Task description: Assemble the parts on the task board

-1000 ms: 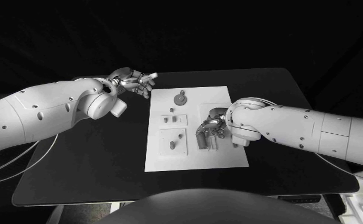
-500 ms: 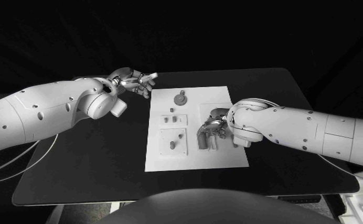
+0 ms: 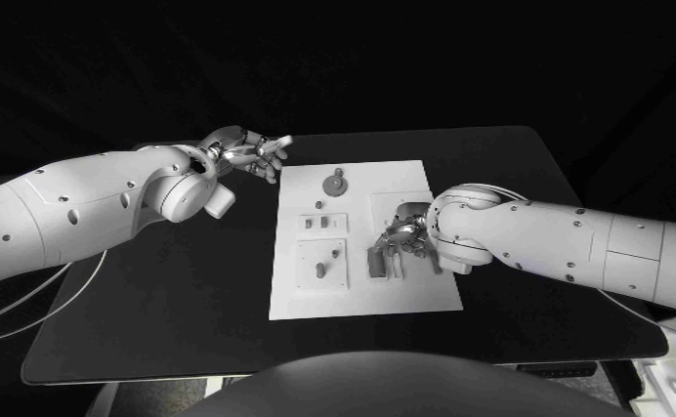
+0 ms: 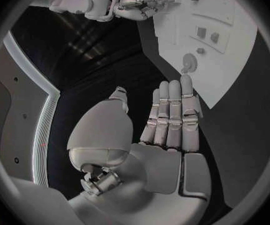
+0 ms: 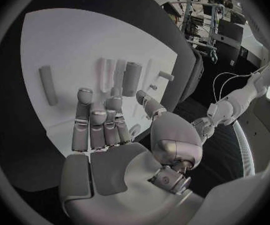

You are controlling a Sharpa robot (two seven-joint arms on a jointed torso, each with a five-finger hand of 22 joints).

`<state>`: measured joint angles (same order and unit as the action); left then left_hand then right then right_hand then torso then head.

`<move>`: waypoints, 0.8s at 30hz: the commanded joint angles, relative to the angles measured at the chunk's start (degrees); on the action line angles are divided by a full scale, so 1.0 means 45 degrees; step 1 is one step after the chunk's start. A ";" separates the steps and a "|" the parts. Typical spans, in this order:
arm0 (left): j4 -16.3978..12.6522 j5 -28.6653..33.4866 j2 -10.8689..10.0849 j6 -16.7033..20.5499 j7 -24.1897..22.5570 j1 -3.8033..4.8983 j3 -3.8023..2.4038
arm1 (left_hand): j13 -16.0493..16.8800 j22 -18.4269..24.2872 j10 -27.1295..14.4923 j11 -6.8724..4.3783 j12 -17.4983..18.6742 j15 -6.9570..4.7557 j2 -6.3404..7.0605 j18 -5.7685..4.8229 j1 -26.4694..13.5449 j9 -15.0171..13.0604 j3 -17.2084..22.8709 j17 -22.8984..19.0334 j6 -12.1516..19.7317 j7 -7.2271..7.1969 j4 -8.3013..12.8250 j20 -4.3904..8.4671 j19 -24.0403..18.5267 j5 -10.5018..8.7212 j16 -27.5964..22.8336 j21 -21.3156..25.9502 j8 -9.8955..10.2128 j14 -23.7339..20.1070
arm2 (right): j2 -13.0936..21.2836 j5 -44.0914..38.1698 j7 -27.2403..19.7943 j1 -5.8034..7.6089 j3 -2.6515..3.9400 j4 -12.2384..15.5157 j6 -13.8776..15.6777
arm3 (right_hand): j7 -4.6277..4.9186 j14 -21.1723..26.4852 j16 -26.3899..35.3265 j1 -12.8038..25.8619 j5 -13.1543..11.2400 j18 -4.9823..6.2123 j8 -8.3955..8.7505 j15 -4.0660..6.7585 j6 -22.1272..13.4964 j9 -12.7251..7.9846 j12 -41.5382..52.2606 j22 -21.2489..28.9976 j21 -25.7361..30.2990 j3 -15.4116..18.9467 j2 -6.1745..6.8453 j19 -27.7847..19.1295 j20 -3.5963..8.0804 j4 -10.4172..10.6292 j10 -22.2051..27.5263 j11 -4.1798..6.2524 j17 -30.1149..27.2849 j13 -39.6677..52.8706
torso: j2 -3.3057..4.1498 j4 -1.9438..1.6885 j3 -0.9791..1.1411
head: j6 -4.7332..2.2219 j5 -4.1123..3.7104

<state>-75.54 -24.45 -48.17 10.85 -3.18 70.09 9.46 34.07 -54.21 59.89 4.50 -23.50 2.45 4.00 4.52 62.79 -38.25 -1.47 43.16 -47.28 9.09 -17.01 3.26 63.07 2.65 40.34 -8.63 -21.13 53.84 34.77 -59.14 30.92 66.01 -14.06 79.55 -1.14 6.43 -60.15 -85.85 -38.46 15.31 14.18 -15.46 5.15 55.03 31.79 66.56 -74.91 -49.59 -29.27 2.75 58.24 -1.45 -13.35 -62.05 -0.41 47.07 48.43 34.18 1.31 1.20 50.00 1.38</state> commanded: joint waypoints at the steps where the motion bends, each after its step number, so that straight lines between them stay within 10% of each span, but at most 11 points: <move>1: -0.0016 -0.0043 0.0016 -0.0183 -0.0063 0.0016 -0.0009 | -0.0021 0.0008 -0.0009 -0.0056 0.0071 -0.0034 0.0010 0.0132 -0.0070 0.0012 0.0092 -0.0019 0.0090 -0.0023 0.0000 0.0024 0.0081 0.0026 0.0044 0.0067 -0.0077 -0.0062 | 0.0002 -0.0302 0.0015 -0.0005 0.0000 0.0042 0.0041 | 0.0030 -0.0009 -0.0061 0.0017 -0.0074 0.0182 -0.0032 0.0079 0.0051 0.0005 0.0043 -0.0116 -0.0047 -0.0030 0.0197 0.0081 0.0045 0.0101 0.0037 0.0053 -0.0017 -0.0026 | 0.0002 0.0006 0.0006 | -0.0001 0.0008; 17: 0.0016 -0.0063 0.0033 -0.0159 -0.0090 0.0016 -0.0009 | -0.0022 0.0007 -0.0014 -0.0053 0.0073 -0.0030 0.0019 0.0132 -0.0071 0.0017 0.0106 -0.0022 0.0097 -0.0019 0.0000 0.0021 0.0078 0.0026 0.0043 0.0075 -0.0079 -0.0069 | 0.0525 -0.0541 -0.0512 0.0143 0.0127 0.0562 0.0562 | 0.0016 -0.0044 -0.0051 -0.0050 -0.0248 0.0182 -0.0036 0.0098 0.0056 0.0020 0.0041 -0.0094 -0.0034 -0.0131 0.0372 0.0124 0.0085 0.0204 0.0002 0.0069 -0.0029 -0.0045 | -0.0003 0.0004 -0.0009 | -0.0002 -0.0012; 24: 0.0027 -0.0066 0.0019 -0.0147 -0.0096 0.0016 -0.0010 | -0.0022 0.0006 -0.0014 -0.0053 0.0073 -0.0030 0.0026 0.0132 -0.0065 0.0018 0.0110 -0.0022 0.0097 -0.0019 0.0003 0.0021 0.0078 0.0026 0.0044 0.0077 -0.0080 -0.0069 | 0.1205 -0.0574 -0.0765 0.0431 0.0281 0.1018 0.0348 | 0.0043 -0.0132 -0.0022 -0.0875 -0.0149 0.0182 -0.0009 0.0082 -0.0030 0.0040 0.0065 -0.0097 -0.0057 -0.0221 -0.0067 0.0190 0.0110 -0.0559 -0.0075 0.0045 -0.0060 -0.0062 | -0.0008 0.0010 -0.0011 | -0.0048 -0.0037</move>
<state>-75.33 -24.57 -48.14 10.71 -3.13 70.09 9.45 34.02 -54.21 59.89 4.50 -23.50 2.45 3.99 4.26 62.79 -38.26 -1.35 43.11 -47.28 9.09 -16.88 3.25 63.07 2.65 40.34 -8.63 -21.13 53.84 39.85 -60.73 29.05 67.76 -12.84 83.71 0.89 6.33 -60.42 -85.86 -41.71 14.38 14.14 -15.46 5.38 55.11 31.93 66.56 -74.91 -49.59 -30.25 2.50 58.78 -0.93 -15.43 -62.06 -0.41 46.85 48.23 34.16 1.32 1.16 49.86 1.26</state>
